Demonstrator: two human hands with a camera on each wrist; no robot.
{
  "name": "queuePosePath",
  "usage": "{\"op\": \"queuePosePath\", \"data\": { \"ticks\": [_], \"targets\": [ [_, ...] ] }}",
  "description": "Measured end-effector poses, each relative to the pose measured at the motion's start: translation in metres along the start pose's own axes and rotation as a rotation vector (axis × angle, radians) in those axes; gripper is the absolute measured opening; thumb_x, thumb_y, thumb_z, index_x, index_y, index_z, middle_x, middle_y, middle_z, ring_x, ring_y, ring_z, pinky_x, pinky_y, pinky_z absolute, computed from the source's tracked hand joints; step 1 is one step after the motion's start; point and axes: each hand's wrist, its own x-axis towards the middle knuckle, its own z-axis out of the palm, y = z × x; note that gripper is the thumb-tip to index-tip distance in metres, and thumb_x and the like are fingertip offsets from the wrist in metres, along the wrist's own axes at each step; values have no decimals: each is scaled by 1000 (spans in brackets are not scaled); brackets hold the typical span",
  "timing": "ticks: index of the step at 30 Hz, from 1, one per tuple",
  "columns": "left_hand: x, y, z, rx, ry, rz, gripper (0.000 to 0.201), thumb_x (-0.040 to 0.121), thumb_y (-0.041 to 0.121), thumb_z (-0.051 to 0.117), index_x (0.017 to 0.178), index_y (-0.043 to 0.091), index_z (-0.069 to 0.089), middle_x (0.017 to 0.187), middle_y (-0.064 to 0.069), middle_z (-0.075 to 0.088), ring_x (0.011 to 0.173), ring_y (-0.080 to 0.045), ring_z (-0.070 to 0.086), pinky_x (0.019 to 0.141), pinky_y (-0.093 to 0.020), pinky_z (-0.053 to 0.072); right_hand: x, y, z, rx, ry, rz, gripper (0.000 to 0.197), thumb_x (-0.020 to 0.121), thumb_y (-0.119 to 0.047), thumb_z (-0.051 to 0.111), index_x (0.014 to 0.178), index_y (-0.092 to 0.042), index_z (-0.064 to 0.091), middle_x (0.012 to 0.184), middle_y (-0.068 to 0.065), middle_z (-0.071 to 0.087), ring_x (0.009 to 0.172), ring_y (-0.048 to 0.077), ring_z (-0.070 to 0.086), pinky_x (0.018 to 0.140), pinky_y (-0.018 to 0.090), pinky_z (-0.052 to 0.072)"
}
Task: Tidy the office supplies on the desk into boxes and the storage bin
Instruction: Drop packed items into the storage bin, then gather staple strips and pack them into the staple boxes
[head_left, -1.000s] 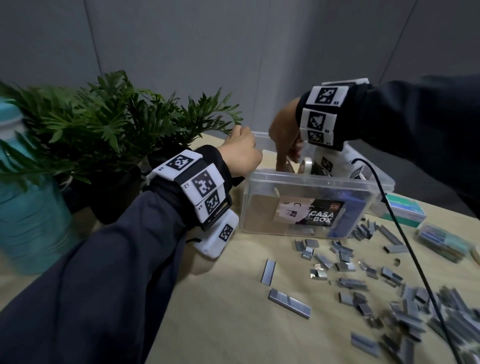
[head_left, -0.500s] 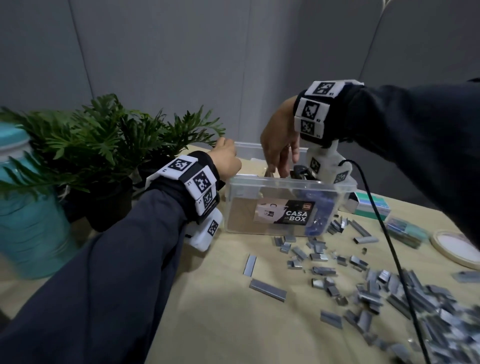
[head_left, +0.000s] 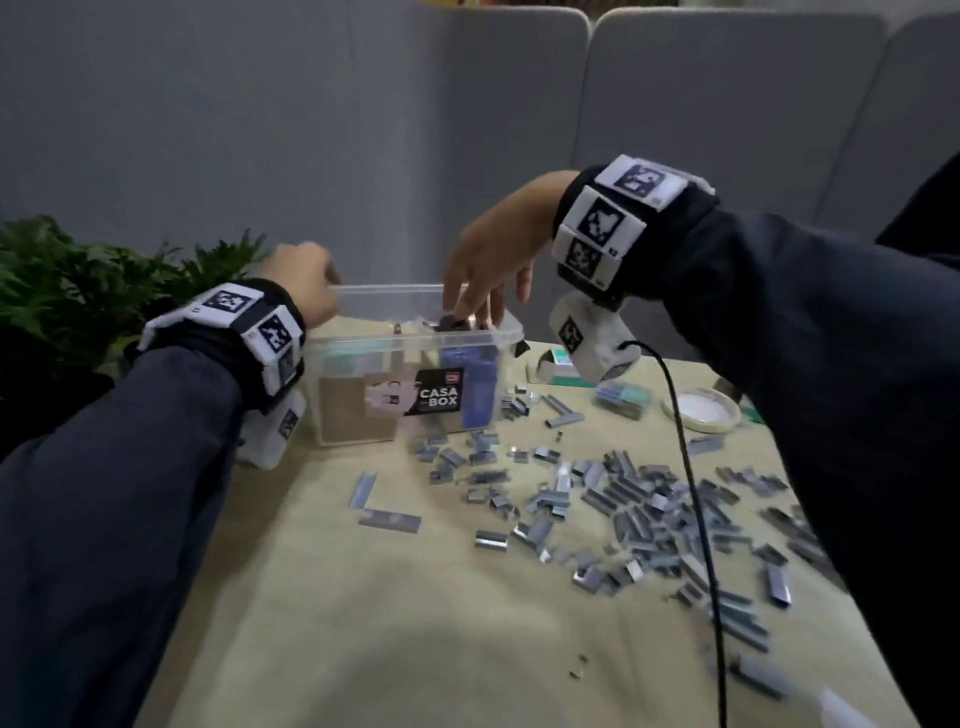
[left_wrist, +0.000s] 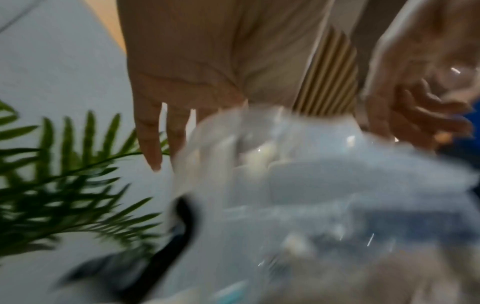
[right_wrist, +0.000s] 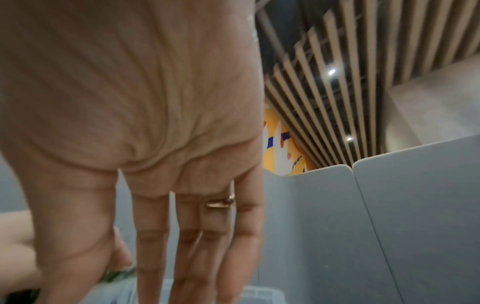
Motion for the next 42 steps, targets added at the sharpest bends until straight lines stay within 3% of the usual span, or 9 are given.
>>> {"op": "queuePosePath", "data": {
  "ticks": [4, 7, 11, 17, 23, 28, 31, 34, 42],
  "targets": [
    [-10, 31, -23, -206, 243, 50, 22, 82, 23, 56, 97, 16, 71, 103, -13, 70, 105, -38, 60, 97, -48, 47, -64, 25, 6, 32, 102, -5, 35, 100, -23, 54, 134, -16, 56, 104, 3, 70, 88, 12, 69, 79, 32, 56],
    [-29, 75, -26, -318, 273, 238, 19, 84, 16, 56, 93, 12, 72, 89, -8, 70, 90, -30, 63, 88, -35, 49, -97, 54, 22, 29, 102, 97, 37, 100, -20, 53, 137, -14, 53, 100, 1, 68, 86, 13, 68, 76, 32, 55],
    [-63, 136, -12, -366, 69, 499, 19, 84, 9, 55, 87, 13, 73, 72, 1, 64, 72, -17, 60, 71, -26, 46, -122, 96, 55, 0, 18, 246, 39, 99, -17, 55, 138, -15, 50, 99, 1, 69, 88, 15, 70, 71, 30, 56],
    [-74, 191, 29, -216, -388, 696, 15, 91, 14, 57, 94, 10, 70, 71, 0, 71, 60, -7, 67, 66, -33, 59, -149, 155, 110, 108, -38, 371, 39, 99, -10, 55, 137, -17, 50, 103, 4, 69, 93, 18, 69, 65, 24, 57],
    [-64, 229, 72, -22, -498, 627, 19, 91, 10, 56, 102, 3, 70, 93, -9, 70, 65, -19, 61, 55, -24, 54, -134, 197, 143, -64, 86, 409, 40, 98, -4, 53, 138, -10, 54, 125, 5, 61, 98, 14, 52, 75, 23, 45],
    [-54, 236, 91, 156, -487, 555, 8, 89, 6, 57, 91, 8, 64, 91, -12, 58, 75, -25, 52, 68, -29, 43, -105, 208, 160, -91, 40, 389, 40, 96, -2, 56, 135, -9, 57, 122, 7, 61, 78, 11, 53, 49, -2, 34],
    [-48, 238, 96, 89, -487, 547, 21, 90, 10, 59, 105, 1, 70, 105, -13, 68, 88, -26, 60, 73, -30, 46, -92, 212, 166, -128, 100, 397, 30, 84, -24, 76, 113, -19, 72, 105, 0, 72, 93, 22, 66, 82, 20, 52],
    [-49, 240, 96, 19, -497, 554, 24, 91, 15, 59, 110, 4, 69, 110, -12, 68, 93, -25, 62, 72, -28, 46, -85, 222, 167, -155, 117, 424, 20, 62, -25, 89, 78, -27, 77, 77, -6, 72, 78, 21, 70, 76, 38, 60],
    [-56, 234, 71, -556, -627, 374, 26, 97, 22, 57, 105, 0, 66, 97, -13, 71, 79, -18, 68, 65, -31, 61, -107, 217, 162, 149, 218, 330, 9, 78, -26, 78, 76, -18, 76, 73, -9, 72, 71, 7, 61, 68, 25, 48]
  ]
}}
